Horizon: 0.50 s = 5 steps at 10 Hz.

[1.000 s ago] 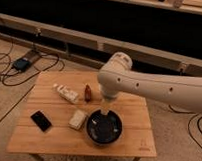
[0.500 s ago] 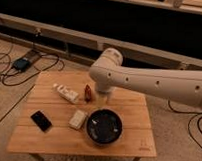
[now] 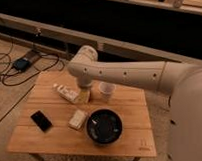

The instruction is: Place the pepper in the ceramic cup

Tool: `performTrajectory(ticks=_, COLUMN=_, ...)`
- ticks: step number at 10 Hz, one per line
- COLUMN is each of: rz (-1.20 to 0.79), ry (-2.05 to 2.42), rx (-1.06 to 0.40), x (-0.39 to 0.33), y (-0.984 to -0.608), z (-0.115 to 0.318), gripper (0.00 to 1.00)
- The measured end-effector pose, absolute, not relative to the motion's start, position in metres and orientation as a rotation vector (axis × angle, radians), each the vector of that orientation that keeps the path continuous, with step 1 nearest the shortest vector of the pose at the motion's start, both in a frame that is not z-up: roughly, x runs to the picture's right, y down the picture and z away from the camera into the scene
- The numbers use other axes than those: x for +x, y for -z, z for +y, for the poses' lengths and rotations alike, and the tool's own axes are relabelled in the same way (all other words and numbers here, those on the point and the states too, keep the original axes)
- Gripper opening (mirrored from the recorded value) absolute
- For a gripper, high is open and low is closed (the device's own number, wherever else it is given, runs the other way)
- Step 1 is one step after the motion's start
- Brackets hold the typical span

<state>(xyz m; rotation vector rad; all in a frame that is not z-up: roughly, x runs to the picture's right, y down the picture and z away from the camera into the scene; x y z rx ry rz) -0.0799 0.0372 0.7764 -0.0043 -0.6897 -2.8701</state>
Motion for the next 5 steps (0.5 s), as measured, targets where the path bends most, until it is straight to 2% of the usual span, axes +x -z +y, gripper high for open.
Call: performTrajectory(ticks=5, rz=-0.752, ry=2.846, rx=-0.071, x=-0.113, y=-0.844, z=0.03, gripper=0.8)
